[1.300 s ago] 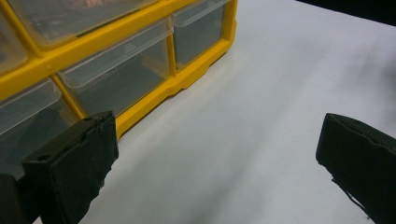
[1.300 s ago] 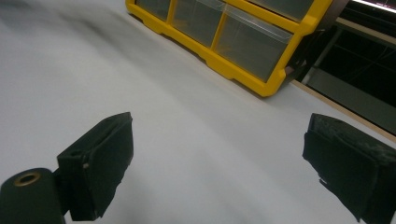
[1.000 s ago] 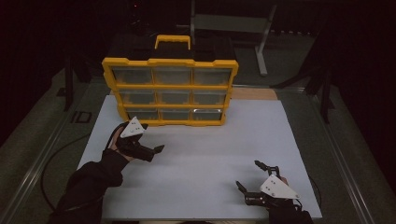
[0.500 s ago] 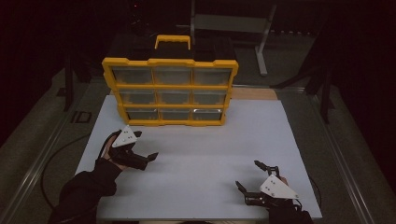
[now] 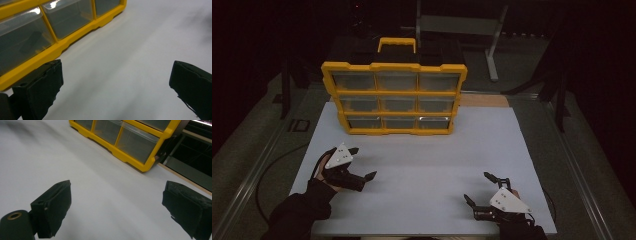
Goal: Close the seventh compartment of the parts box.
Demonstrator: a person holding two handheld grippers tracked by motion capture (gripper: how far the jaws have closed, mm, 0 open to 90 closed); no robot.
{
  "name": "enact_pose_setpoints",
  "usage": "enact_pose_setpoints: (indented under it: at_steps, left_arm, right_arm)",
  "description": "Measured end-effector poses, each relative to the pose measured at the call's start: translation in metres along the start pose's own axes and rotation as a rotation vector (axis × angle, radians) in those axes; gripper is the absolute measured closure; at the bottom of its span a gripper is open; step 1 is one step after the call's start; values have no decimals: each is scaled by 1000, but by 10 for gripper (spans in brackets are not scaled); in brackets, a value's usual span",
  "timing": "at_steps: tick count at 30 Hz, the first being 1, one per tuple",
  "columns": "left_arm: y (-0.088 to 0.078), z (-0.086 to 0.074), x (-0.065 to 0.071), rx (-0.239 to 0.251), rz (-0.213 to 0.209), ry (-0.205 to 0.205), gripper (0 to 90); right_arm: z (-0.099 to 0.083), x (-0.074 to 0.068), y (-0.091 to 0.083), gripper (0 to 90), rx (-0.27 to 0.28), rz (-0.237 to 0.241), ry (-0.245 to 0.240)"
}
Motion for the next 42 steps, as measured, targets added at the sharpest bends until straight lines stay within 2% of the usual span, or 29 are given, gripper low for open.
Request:
enact_pose_setpoints:
  at_steps: [11, 18, 21, 28, 33, 39, 42]
  left_arm:
    - [-9, -17, 9, -1, 13, -16, 0]
    - [-11, -27, 13, 1, 35, -23, 0]
    - [-13, -30, 12, 4, 56, -19, 0]
    - [-9, -43, 14, -1, 63, -28, 0]
    - [-8, -45, 13, 29, 60, -23, 0]
    - [-4, -48, 10, 34, 68, -42, 0]
    - [-3, -47, 11, 34, 74, -39, 0]
  right_arm:
    - [0, 0, 0, 87, 1, -2, -3]
    - [0, 0, 0, 87, 1, -2, -4]
    - [0, 0, 0, 87, 0, -2, -1]
    - [0, 0, 0, 86, -1, 0, -1]
    - [0, 0, 0, 87, -1, 0, 0]
    - [-1, 0, 0, 87, -4, 1, -4]
    - [-1, 0, 1, 87, -4, 2, -4]
Point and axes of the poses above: each handheld gripper's, and its own axes: y roughly forward along the jaws, z roughly out of its top, x roughly to its right, the point moved 9 cm from there along y, roughly forward along the jaws, and after that the axes turned 5 degrees about y, right-handed, at the moved point
